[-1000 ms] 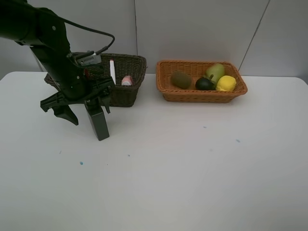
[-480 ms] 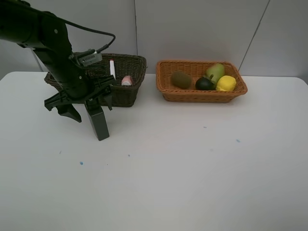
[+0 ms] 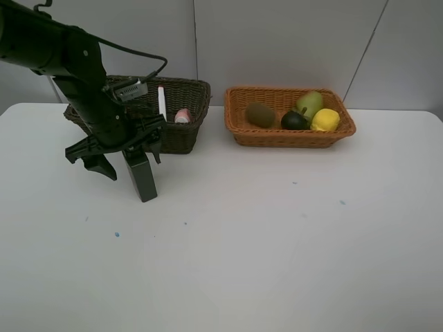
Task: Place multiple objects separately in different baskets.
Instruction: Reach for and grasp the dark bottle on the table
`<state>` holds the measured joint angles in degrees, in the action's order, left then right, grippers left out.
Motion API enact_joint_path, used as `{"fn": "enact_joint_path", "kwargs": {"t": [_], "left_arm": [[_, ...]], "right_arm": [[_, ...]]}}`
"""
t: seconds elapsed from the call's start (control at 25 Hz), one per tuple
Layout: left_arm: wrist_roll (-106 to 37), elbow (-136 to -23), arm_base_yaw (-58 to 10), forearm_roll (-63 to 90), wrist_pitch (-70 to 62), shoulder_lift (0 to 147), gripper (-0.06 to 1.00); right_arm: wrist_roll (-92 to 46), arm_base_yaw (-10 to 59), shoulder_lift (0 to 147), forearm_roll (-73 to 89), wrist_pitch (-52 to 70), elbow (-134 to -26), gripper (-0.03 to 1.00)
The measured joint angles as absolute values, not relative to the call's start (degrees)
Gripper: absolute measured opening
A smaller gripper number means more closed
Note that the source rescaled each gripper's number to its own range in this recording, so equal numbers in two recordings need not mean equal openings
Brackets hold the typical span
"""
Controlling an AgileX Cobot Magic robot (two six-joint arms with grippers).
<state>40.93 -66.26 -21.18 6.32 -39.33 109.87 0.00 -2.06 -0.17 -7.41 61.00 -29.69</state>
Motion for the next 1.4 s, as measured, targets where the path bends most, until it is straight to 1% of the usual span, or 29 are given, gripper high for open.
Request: {"fn": "enact_joint_path", "kwargs": {"t": [0.36, 0.44, 0.48, 0.52, 0.6, 0.64, 0.68, 0.8, 1.4], "left_arm": [[39.82, -66.26, -21.11, 6.20, -38.13, 109.94, 1.00], [39.77, -66.26, -21.11, 6.20, -37.93, 109.96, 0.97], [39.77, -66.26, -21.11, 6.20, -37.81, 110.01, 0.92], [39.77, -66.26, -21.11, 6.20, -37.73, 110.01, 0.85], [39.77, -66.33, -21.11, 6.20, -37.14, 110.01, 0.64], [39.70, -66.41, -21.11, 5.87, -37.33, 110.01, 0.51], [39.70, -66.41, -21.11, 5.95, -37.33, 110.01, 0.47], [39.70, -66.41, -21.11, 5.95, -37.33, 110.01, 0.49], [39.10, -66.41, -21.11, 5.94, -39.48, 109.48, 0.49]], "right_arm": [[0.00, -2.06, -0.17, -7.41, 61.00, -29.69, 0.94], [0.00, -2.06, -0.17, -7.41, 61.00, -29.69, 0.94], [0.00, -2.06, -0.17, -7.41, 61.00, -29.69, 0.94], [0.00, -2.06, -0.17, -7.41, 61.00, -29.69, 0.94], [0.00, -2.06, -0.17, -7.41, 61.00, -29.69, 0.94], [0.00, -2.06, -0.17, -7.41, 61.00, -29.69, 0.94], [0.00, -2.06, -0.17, -7.41, 61.00, -29.69, 0.94], [0.00, -2.06, -0.17, -7.41, 61.00, -29.69, 0.94], [0.00, -2.06, -0.17, -7.41, 61.00, -29.69, 0.94]]}}
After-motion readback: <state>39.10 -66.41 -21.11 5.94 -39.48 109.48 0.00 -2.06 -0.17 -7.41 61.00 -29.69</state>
